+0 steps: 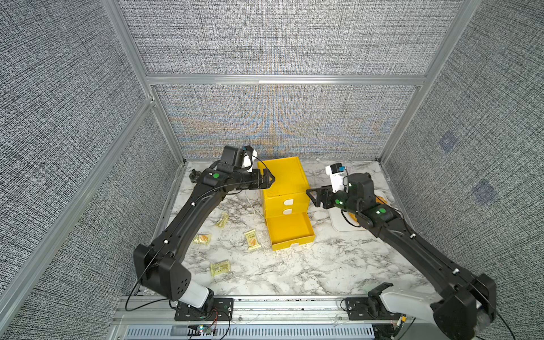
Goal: Place the cookies into the drawer by color
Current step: Adjust the storage box at the center of the board, then pick up the cookie at the center of the board.
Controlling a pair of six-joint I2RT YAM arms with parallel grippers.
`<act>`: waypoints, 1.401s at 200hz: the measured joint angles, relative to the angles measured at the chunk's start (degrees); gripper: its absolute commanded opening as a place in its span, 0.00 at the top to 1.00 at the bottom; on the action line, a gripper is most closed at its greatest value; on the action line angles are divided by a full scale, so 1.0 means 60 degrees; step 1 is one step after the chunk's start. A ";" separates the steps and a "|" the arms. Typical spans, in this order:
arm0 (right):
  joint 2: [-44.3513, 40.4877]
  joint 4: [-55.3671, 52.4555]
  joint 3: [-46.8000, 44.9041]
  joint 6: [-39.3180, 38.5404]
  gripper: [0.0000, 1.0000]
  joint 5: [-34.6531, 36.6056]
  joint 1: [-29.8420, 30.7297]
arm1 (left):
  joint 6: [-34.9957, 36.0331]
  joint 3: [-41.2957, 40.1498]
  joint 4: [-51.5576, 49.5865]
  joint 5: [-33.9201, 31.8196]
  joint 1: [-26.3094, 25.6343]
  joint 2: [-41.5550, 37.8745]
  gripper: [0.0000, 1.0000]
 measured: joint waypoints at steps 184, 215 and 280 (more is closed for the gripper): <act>-0.4819 0.0353 -0.5592 0.1064 0.01 -0.0364 0.0025 | -0.2645 -0.3668 -0.0565 -0.6794 0.0226 0.1104 0.33; -0.4849 0.0353 -0.5614 0.1071 0.01 -0.0401 0.0025 | -0.2510 -0.2783 -0.0834 -0.7395 0.0397 0.2514 0.34; -0.4849 0.0353 -0.5614 0.1096 0.01 -0.0393 0.0025 | -0.2251 -0.2375 -0.0954 -0.6808 0.0812 0.4058 0.44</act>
